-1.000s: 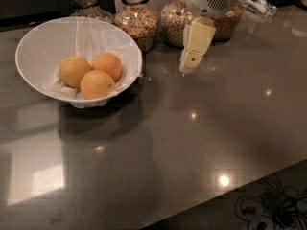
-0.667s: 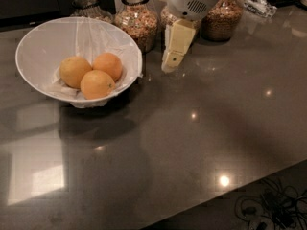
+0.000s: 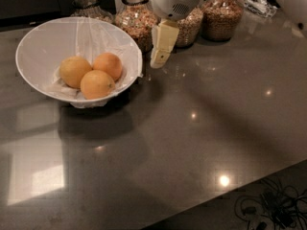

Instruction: Pick orange from white bowl

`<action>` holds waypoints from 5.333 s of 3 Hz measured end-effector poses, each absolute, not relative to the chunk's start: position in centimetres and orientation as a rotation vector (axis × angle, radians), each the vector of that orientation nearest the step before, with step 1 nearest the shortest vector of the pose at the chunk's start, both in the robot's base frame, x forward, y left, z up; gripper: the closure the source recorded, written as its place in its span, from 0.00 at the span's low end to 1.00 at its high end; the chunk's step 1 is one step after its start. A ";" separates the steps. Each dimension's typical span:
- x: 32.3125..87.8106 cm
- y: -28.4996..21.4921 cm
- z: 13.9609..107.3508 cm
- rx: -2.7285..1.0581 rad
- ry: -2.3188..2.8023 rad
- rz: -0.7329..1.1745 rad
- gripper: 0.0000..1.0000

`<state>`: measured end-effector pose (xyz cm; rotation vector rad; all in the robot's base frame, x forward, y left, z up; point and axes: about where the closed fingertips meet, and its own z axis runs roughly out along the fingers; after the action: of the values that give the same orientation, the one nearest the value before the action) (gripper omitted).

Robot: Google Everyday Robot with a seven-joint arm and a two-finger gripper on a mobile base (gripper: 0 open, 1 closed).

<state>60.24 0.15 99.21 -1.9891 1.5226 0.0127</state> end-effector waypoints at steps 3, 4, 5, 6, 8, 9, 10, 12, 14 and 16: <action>61.4 2.0 98.0 -1.965 1.459 0.123 0.00; 62.4 5.6 96.2 -2.019 1.338 0.273 0.00; 63.2 7.3 94.8 -2.078 1.236 0.378 0.00; 63.6 7.9 94.0 -2.124 1.166 0.442 0.11; 64.1 8.6 93.0 -2.174 1.104 0.495 0.45; 64.4 9.3 92.2 -2.196 1.084 0.522 0.53; 64.4 10.4 91.2 -2.225 1.068 0.556 0.35; 64.7 11.0 90.1 -2.259 1.083 0.574 0.21; 65.1 11.1 89.5 -2.268 1.098 0.575 0.43; 65.1 10.9 89.2 -2.267 1.109 0.580 0.14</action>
Offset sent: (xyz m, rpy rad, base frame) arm 0.0018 -0.0015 -0.0073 0.0318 0.0147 -0.0099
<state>65.12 10.93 89.18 -2.2671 1.1089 0.5796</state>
